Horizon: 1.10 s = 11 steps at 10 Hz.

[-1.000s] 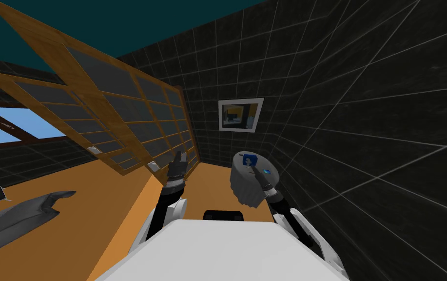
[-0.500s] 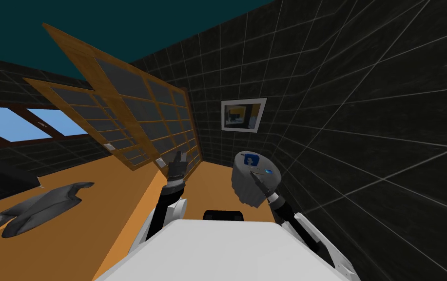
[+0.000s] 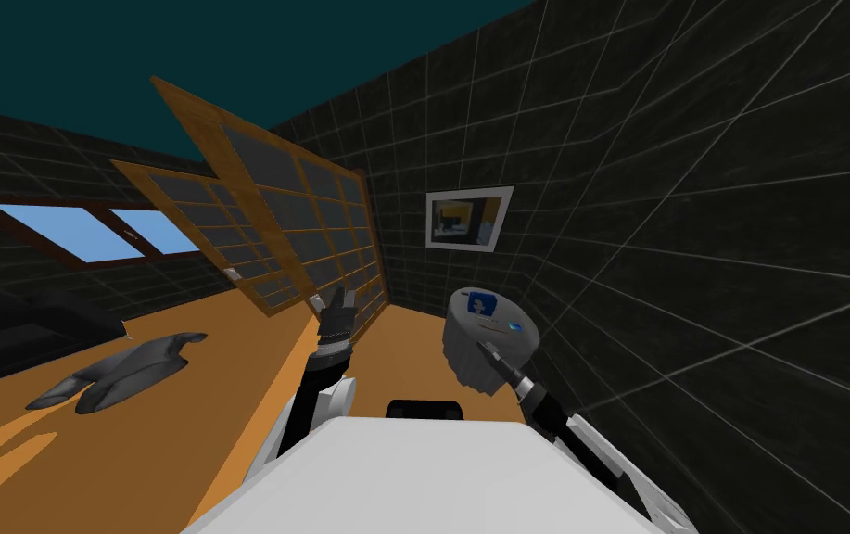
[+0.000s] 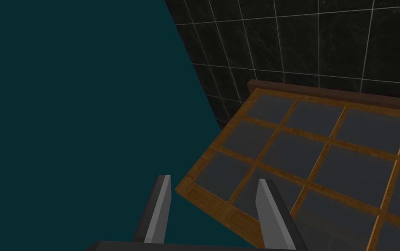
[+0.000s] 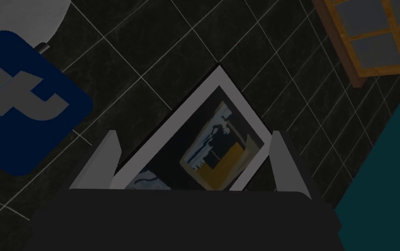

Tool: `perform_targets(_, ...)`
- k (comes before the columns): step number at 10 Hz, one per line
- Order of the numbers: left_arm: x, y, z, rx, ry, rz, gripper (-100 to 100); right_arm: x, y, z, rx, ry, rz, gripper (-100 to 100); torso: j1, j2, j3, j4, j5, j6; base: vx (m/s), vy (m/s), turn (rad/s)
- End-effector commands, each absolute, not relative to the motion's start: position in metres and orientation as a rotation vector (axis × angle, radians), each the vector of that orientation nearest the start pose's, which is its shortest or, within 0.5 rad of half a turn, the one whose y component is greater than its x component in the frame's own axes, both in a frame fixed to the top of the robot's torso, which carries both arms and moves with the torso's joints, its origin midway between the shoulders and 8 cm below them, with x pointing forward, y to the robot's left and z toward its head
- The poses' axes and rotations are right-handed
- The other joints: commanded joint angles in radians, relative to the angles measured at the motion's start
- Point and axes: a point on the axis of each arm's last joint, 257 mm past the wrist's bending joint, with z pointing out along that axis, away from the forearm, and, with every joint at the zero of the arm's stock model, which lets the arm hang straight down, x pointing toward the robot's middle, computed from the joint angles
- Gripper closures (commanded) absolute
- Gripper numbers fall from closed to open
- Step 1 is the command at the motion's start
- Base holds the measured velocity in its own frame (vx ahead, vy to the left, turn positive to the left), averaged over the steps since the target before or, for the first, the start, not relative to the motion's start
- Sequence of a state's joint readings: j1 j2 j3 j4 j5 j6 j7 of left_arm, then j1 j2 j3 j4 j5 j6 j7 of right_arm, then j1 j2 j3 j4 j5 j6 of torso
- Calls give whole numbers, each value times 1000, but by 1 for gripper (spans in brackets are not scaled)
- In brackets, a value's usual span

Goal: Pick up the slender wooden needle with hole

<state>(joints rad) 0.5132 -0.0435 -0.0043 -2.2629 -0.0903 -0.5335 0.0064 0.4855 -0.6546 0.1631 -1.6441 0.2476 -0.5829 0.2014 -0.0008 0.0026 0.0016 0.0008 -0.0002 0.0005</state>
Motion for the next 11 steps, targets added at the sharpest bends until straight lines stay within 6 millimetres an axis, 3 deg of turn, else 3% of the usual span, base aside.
perform_targets(1, 342, 272, 19, -631, 626, -1252, 0, 341, -297, -314, 119, 1787, 761, -100, 0, 0, 0, 0, 0, 0, -41, 6, 125)
perform_targets(2, 342, 272, 19, -631, 626, -1252, 0, 338, -306, -323, 126, 1809, 743, -100, 0, 0, 0, 0, 0, -1, -32, 0, 71)
perform_targets(4, 342, 272, 19, -631, 626, -1252, 0, 316, -335, -366, 34, 1949, 629, -100, 0, -1, 0, 0, 0, 0, -39, 1, 204)
perform_targets(8, 342, 272, 19, -631, 626, -1252, 0, 289, -381, -403, -86, 2097, 490, -100, -1, -2, -1, 0, 0, 0, -16, -5, 114)
perform_targets(10, 342, 272, 19, -631, 626, -1252, 0, 286, -385, -406, -79, 2107, 482, -100, -1, -3, -1, 0, 0, 0, -3, -8, 47)
perform_targets(11, 342, 272, 19, -631, 626, -1252, 0, 276, -400, -416, -145, 2155, 433, -100, 0, -3, -2, 0, 0, 0, 0, -3, 156)
